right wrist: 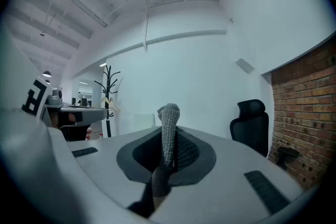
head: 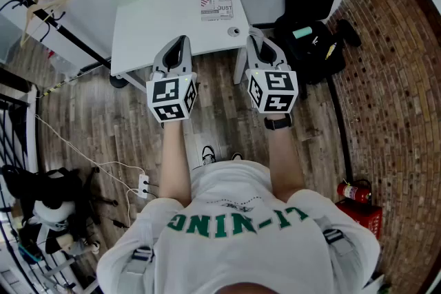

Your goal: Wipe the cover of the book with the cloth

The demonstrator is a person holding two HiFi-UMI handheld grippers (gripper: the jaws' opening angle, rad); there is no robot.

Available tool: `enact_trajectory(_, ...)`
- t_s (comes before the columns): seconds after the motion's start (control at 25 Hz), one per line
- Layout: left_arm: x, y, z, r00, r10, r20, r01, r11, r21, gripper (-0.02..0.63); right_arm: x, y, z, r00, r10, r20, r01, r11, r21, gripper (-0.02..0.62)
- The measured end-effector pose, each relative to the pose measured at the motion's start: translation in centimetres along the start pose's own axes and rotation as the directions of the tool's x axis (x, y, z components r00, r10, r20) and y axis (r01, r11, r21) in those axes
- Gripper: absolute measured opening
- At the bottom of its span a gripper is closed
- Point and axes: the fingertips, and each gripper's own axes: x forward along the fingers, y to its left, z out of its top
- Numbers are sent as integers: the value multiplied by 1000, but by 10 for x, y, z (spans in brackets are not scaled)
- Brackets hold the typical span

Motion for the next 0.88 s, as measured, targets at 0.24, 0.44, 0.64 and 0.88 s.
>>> enact_trajectory(0.24,9,-14,0,1000,-2,1,2,1000,-6,14,-1,-15,2,1000,11,11,-12,1000,23,29)
enact_trajectory(0.44,14,-20,4,1000,12,7,-12,999,31,14,6,-24,1,997,73,37,-78,983,166,29)
enact_trajectory(0.64,34,-23,-22,999,13,-39,-12,999,38,14,28,-37,-27,994,111,-6,-105,954,281,31)
enact_trajectory(0.88,109,3,-41,999,-13,-40,14,1000,26,14,101,-42,-51,987,146,-65,-118,942,315,31)
